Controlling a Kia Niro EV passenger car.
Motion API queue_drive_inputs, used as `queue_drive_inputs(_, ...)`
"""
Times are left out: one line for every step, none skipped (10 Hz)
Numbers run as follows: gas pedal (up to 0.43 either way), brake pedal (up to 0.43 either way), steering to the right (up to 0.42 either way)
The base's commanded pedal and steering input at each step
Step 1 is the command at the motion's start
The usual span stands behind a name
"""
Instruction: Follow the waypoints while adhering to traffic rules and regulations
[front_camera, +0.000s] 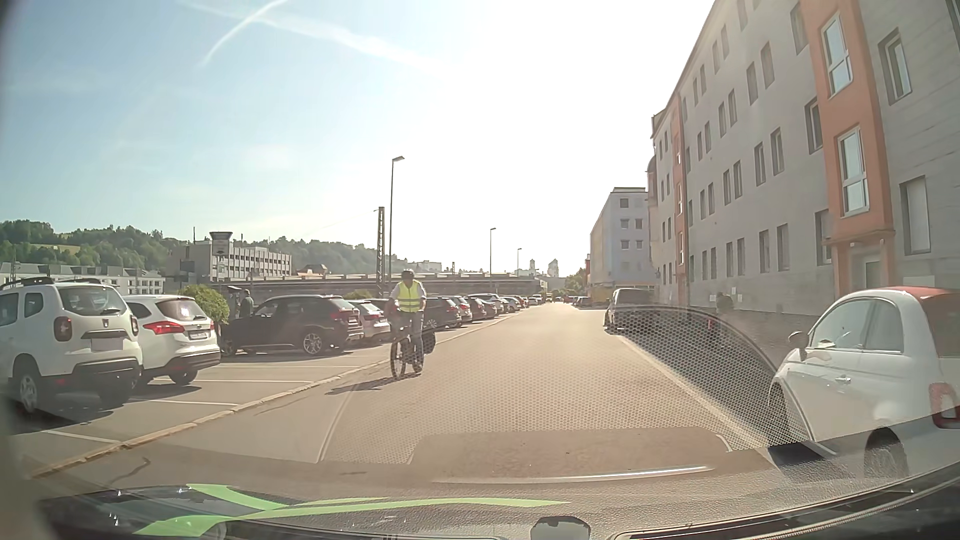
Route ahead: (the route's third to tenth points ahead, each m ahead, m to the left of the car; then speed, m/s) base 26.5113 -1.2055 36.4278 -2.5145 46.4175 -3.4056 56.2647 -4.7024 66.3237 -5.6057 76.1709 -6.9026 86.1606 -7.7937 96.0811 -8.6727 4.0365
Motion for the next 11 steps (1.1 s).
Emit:
queue_drive_inputs(0.059,0.000,0.031)
queue_drive_inputs(0.059,0.000,0.034)
queue_drive_inputs(0.059,0.000,0.038)
queue_drive_inputs(0.059,0.000,0.039)
queue_drive_inputs(0.059,0.000,0.039)
queue_drive_inputs(0.067,0.000,0.039)
queue_drive_inputs(0.079,0.000,0.039)
queue_drive_inputs(0.087,0.000,0.040)
queue_drive_inputs(0.130,0.000,0.038)
queue_drive_inputs(0.130,0.000,0.035)
queue_drive_inputs(0.130,0.000,0.032)
